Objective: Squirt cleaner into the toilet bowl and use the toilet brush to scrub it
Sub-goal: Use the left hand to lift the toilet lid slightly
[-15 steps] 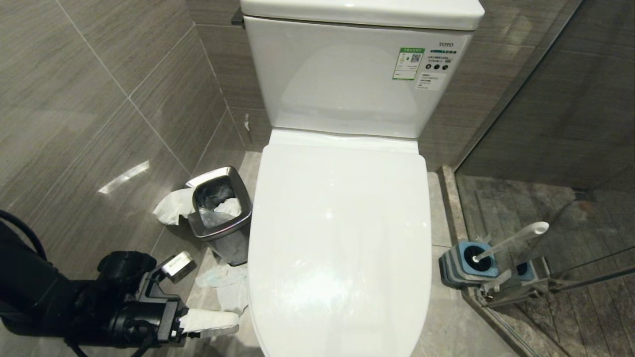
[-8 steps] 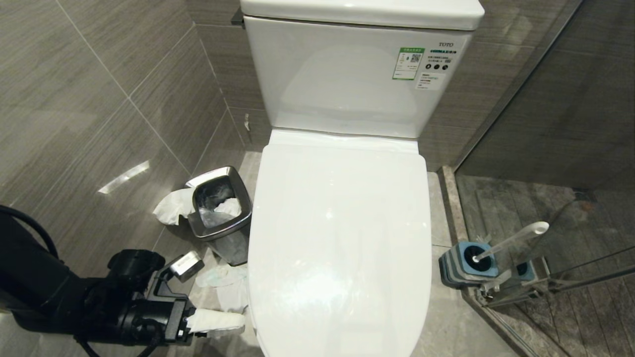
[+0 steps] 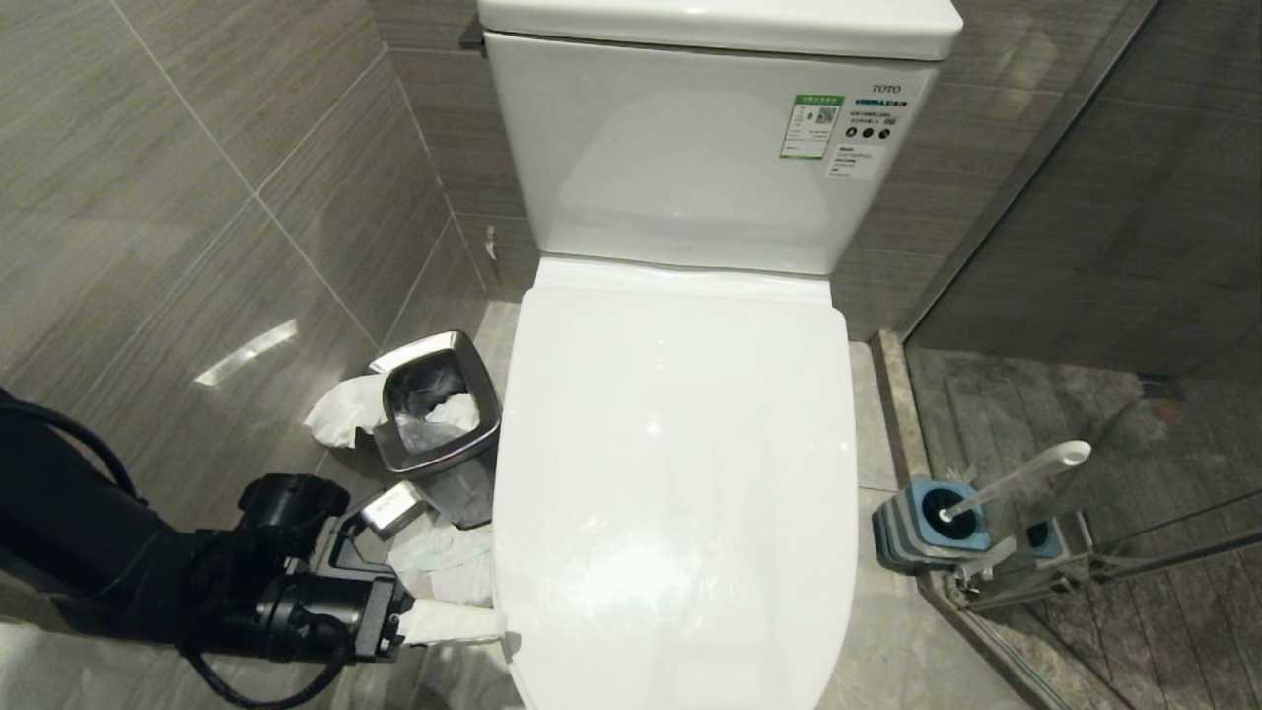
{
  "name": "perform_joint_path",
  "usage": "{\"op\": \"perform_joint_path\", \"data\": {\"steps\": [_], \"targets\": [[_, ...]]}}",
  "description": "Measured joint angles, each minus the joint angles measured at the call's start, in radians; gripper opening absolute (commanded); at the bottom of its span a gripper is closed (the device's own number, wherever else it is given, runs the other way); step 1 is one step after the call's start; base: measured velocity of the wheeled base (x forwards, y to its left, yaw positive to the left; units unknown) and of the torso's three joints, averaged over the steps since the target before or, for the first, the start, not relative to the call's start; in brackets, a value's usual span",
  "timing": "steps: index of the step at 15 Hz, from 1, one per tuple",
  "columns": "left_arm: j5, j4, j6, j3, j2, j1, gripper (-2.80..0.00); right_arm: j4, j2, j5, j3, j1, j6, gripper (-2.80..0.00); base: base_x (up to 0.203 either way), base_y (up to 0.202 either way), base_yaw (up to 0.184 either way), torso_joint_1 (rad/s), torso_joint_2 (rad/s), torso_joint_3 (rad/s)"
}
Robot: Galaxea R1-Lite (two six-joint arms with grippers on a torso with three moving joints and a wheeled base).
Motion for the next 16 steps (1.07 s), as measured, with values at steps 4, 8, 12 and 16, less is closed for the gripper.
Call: {"op": "perform_joint_path", "data": {"steps": [4,8,12,16], "targets": [[0.024,-0.005,0.001,-0.034,0.015,-0.001,0.0,-0.001,0.0,0.0,0.0,0.0,0.0,-2.8,0.0,0.0,0.0,0.0,0.0,0.0],[0.042,-0.026,0.003,-0.044,0.022,0.0,0.0,0.0,0.0,0.0,0.0,0.0,0.0,-2.8,0.0,0.0,0.0,0.0,0.0,0.0],[0.049,-0.093,0.013,-0.028,0.019,-0.011,0.0,0.0,0.0,0.0,0.0,0.0,0.0,-2.8,0.0,0.0,0.0,0.0,0.0,0.0],[0.101,-0.141,0.016,-0.001,0.009,-0.039,0.0,0.0,0.0,0.0,0.0,0.0,0.0,-2.8,0.0,0.0,0.0,0.0,0.0,0.0]]}}
